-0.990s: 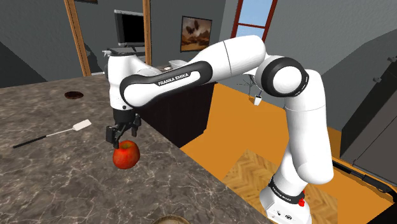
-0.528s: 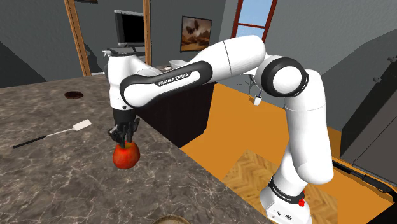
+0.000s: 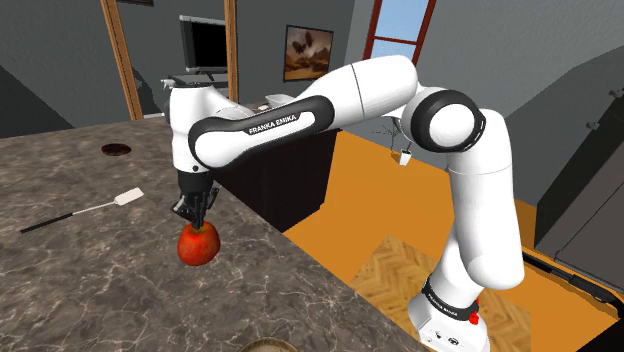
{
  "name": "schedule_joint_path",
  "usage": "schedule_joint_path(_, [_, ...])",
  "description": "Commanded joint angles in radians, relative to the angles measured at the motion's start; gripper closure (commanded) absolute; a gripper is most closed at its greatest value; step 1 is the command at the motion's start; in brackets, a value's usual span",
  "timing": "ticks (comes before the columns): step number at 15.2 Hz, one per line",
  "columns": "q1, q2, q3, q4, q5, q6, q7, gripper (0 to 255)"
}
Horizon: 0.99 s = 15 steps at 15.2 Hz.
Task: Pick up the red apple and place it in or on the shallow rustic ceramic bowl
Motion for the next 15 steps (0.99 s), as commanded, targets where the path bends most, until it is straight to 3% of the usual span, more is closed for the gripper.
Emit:
schedule_joint_path(1, [0.0, -0.003, 0.001, 0.007, 0.001, -0.012, 0.0, 255])
schedule_joint_path(15, [0.004, -0.035, 0.009, 0.149, 0.013, -0.184, -0.001, 255])
